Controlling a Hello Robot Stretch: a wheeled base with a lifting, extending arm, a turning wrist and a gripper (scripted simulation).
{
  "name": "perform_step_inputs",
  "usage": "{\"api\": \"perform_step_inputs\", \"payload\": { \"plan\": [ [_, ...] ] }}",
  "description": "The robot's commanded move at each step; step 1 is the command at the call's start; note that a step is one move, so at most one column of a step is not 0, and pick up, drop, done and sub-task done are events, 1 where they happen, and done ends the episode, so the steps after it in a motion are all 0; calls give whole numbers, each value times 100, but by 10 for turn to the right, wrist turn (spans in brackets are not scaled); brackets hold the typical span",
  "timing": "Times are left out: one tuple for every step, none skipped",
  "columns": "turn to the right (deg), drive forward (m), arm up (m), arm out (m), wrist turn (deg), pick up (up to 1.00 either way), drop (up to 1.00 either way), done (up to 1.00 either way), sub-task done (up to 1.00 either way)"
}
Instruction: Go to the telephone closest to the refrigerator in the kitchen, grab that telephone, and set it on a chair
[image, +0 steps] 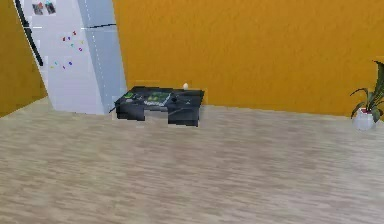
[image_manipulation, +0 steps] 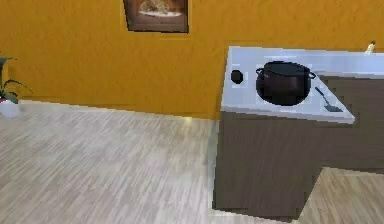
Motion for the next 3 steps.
{"api": "perform_step_inputs", "payload": {
  "plan": [
    [0,50,0,0,0,0,0,0,0],
    [-240,0,0,0,0,0,0,0,0],
    [0,100,0,0,0,0,0,0,0]
  ]
}}
